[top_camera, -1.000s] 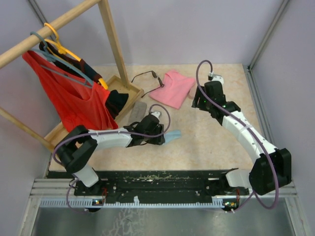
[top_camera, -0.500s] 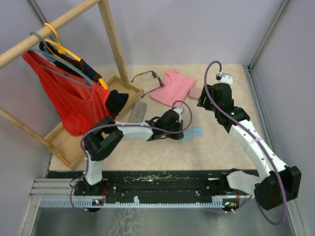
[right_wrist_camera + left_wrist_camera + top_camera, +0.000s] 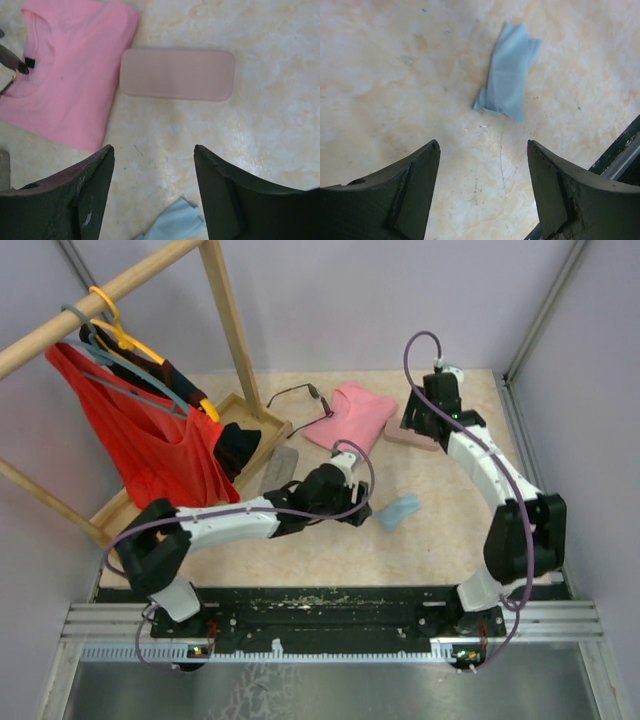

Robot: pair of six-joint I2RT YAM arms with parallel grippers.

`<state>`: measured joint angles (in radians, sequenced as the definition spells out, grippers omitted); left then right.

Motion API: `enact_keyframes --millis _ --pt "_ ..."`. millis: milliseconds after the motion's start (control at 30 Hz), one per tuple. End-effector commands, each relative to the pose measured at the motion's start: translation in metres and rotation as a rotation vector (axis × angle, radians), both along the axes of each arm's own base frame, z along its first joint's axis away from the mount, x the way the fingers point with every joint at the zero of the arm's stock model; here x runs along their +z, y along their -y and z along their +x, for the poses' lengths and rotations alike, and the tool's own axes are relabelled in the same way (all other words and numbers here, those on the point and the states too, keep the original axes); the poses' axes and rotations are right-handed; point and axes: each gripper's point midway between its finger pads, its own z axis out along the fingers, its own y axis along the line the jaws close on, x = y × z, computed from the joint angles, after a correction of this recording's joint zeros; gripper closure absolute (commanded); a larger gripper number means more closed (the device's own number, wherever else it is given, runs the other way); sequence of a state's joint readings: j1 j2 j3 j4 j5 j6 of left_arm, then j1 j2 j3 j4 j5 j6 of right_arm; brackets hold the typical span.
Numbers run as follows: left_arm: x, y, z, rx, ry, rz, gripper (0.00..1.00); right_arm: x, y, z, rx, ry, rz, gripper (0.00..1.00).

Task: Organize the sunglasses
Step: Move the glasses cleaning cloth to the center of the board, then move the sunglasses case at the center of the board.

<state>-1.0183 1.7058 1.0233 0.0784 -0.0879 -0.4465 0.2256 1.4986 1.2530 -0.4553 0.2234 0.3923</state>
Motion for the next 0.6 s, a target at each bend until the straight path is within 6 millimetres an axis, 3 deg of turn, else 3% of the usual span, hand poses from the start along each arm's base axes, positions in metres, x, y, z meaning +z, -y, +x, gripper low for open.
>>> enact_keyframes --millis 0,233,567 --pt "0.027 -0.040 0.013 0.117 0.092 0.027 0.23 0.021 0.009 0.056 -0.025 0.063 0.023 0.34" --pt "0.044 -0.081 0.007 0.193 0.137 0.042 0.18 -0.028 0.030 0.120 -0.062 -0.046 0.070 0.34" --pt "0.066 -0.112 0.009 0.272 0.207 0.050 0.15 -0.074 0.053 0.157 -0.094 -0.165 0.101 0.35"
